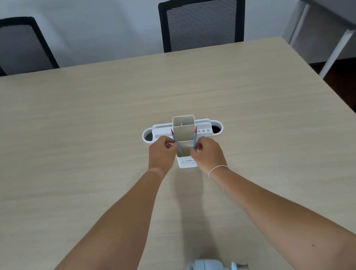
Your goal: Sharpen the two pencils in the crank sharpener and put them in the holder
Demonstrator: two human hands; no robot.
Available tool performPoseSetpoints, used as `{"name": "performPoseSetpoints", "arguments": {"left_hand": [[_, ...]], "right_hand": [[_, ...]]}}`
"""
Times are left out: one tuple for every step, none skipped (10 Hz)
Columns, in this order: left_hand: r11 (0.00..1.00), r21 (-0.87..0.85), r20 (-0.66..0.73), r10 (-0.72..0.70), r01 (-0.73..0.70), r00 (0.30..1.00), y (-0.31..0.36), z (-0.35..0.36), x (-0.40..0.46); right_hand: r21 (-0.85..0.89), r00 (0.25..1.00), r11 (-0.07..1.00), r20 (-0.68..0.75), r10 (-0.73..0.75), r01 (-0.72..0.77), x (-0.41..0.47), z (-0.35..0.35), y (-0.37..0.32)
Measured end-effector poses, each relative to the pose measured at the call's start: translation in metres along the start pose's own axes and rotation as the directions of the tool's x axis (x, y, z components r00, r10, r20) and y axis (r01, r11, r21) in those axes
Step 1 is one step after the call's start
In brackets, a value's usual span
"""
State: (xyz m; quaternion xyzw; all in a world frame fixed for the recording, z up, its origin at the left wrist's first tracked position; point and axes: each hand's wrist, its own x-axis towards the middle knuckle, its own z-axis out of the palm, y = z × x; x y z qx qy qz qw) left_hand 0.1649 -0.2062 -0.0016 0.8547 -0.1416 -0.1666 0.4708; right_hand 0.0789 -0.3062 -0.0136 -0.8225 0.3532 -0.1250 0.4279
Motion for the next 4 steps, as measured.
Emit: {"name": "performPoseSetpoints", "arguments": {"left_hand": [[1.0,-0.001,-0.012,0.002,-0.002,1.0,-0.001,-0.003,-0.001],[1.0,-0.006,0.013,-0.002,0.002,1.0,0.002,-0.007,-0.005],[0.999,0.014,0.018,0.052,-0.052,0.998,0.007,-0.013,-0.01],[0.995,0.047,0.024,0.082,-0.083,0.996,0.016,-0.022,-0.02]], "right_hand": [[0.013,0.999,0.999,-0.031,0.029,-0.029,-0.001,0.001,0.001],[0.051,0.996,0.996,-0.055,0.076,-0.073,-0.003,-0.004,-0.001],[0.078,0.994,0.994,-0.07,0.082,-0.077,-0.009,-0.013,-0.007],[0.101,0.992,0.992,-0.09,0.084,-0.075,-0.018,-0.023,-0.014]]}}
